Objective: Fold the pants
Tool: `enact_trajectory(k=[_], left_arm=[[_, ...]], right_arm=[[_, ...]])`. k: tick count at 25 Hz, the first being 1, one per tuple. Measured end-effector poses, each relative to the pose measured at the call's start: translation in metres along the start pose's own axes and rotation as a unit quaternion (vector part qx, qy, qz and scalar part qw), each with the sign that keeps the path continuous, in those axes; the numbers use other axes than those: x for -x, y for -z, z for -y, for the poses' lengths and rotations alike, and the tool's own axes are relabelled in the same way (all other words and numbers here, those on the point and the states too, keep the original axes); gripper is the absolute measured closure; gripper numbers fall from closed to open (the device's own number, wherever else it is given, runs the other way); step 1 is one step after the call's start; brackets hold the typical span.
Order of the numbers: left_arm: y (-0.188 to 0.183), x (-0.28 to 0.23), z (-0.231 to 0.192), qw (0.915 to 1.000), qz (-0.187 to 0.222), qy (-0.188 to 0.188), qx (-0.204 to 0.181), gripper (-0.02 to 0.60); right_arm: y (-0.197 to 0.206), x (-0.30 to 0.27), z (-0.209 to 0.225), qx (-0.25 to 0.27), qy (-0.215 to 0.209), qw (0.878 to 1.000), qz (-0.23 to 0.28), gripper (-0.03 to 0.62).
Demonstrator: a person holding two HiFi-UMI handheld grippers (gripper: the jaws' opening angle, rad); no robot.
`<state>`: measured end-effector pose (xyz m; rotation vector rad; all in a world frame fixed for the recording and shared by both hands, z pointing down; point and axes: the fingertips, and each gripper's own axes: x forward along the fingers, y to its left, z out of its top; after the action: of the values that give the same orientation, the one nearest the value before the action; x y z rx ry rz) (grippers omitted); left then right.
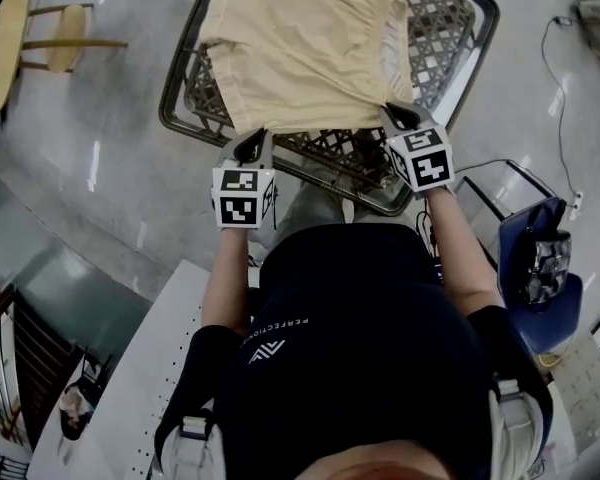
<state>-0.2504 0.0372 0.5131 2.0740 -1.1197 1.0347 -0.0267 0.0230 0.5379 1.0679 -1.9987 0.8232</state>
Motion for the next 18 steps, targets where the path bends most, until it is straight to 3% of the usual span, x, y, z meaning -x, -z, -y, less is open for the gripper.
enact_trajectory(k=[8, 18], left_arm=[[-0.02, 0.003, -0.01, 0.9987, 0.022, 0.034, -0.031, 0.565], [-0.031, 0.018, -0.006, 0.9982, 0.032, 0.004, -0.052, 0.565]], right_arm=[[-0.008, 0.004, 0.0, -0.009, 0.037, 0.999, 0.0, 0.546], [-0.015, 0.019, -0.007, -0.004, 0.022, 0.999, 0.041, 0.546]])
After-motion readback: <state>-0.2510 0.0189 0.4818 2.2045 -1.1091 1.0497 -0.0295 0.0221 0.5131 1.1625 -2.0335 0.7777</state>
